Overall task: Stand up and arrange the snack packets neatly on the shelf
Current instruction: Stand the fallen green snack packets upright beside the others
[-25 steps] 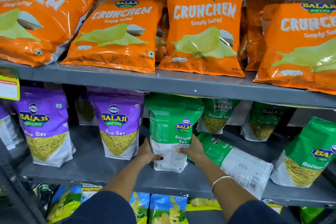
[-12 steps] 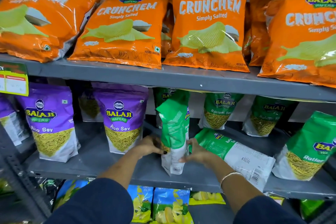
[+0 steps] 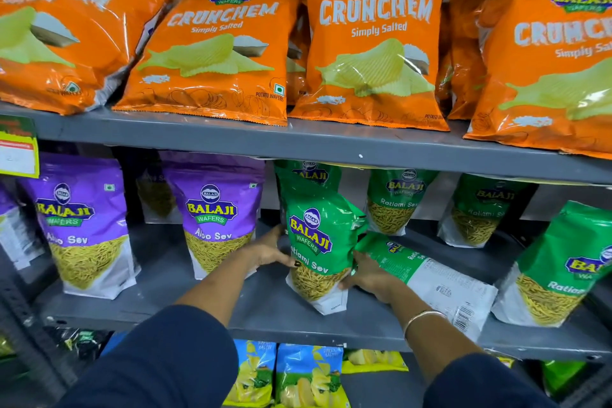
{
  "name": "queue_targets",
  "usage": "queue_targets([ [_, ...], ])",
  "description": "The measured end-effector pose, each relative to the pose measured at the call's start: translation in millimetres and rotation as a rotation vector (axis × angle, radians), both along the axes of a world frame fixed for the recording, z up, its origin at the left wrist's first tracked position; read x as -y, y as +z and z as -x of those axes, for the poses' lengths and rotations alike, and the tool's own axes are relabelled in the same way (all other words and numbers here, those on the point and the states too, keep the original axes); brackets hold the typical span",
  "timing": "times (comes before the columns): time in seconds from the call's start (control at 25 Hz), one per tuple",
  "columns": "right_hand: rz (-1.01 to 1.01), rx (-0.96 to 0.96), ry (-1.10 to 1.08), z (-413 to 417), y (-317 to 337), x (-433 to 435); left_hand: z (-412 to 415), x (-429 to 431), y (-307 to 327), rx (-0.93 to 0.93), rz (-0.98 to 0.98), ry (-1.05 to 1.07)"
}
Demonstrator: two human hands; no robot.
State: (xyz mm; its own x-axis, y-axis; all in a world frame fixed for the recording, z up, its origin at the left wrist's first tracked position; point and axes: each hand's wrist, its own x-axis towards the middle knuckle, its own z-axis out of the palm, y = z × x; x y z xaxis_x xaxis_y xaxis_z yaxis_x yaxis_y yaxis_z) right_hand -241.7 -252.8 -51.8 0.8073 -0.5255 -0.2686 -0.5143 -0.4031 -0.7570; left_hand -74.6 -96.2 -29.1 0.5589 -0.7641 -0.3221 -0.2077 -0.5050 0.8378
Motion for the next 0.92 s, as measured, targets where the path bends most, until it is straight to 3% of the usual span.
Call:
queue_targets([
  [0.2, -0.218, 0.104, -0.001, 6.8, 7.4, 3.5, 12.1, 11.6, -4.5, -0.053, 0.131, 0.027],
  [0.44, -0.292, 0.149, -0.024, 2.3, 9.3, 9.3, 24.0, 13.2, -9.2, 0.174, 0.117, 0.145],
  [0.56, -0.279, 0.109, -0.043, 3.4, 12.3, 8.2, 27.4, 11.5, -6.8, 0.180, 0.120, 0.114],
  [0.64, -0.255, 0.092, -0.058, 5.1, 15.0, 6.4, 25.8, 7.8, -7.5, 0.219, -0.050, 0.047],
  [0.72, -0.199, 0.079, -0.086, 10.2, 20.5, 7.5, 23.4, 2.1, -9.5, 0.178, -0.379, -0.017],
  [0.8, -0.142, 0.092, -0.154, 19.5, 29.9, 19.2, 34.8, -0.1, -3.9, -0.031, -0.666, -0.146],
  [0.92, 0.032, 0.105, -0.283, 36.6, 37.3, 53.9, 63.6, 19.1, 2.0, -0.299, -0.742, -0.332],
])
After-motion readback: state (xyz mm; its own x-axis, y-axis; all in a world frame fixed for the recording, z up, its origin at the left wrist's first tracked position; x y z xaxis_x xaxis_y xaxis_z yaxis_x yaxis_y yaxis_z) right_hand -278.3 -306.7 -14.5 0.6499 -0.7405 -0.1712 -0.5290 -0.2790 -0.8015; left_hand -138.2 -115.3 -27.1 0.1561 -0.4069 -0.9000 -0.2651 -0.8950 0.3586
